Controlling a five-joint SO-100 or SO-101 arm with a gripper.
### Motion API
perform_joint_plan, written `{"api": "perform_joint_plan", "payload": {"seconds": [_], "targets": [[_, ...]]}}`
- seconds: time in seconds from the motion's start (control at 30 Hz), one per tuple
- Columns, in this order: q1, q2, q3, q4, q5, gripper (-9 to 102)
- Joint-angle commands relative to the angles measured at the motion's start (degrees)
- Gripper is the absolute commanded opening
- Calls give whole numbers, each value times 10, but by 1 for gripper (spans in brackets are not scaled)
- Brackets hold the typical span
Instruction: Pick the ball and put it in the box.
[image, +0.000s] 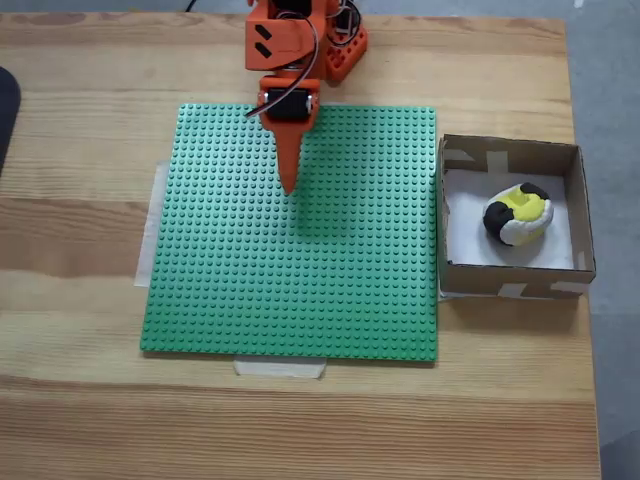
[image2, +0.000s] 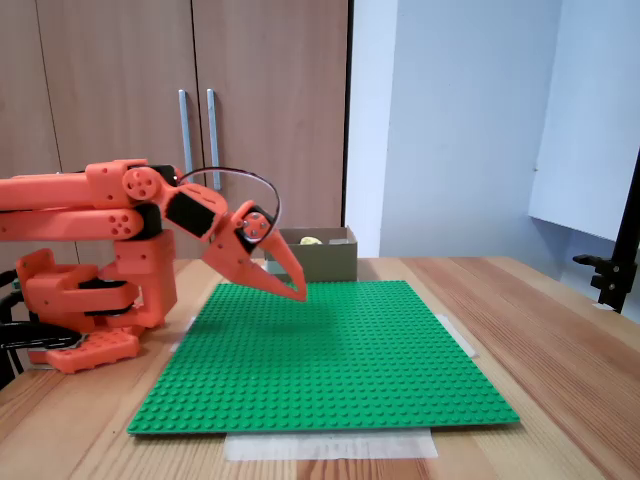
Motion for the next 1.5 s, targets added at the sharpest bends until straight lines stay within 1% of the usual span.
{"api": "perform_joint_plan", "payload": {"seconds": [0.0, 0.23, 1.47], "targets": [[5, 5, 12, 8, 0, -1], [3, 5, 27, -40, 4, -1], [0, 5, 28, -41, 2, -1]]}}
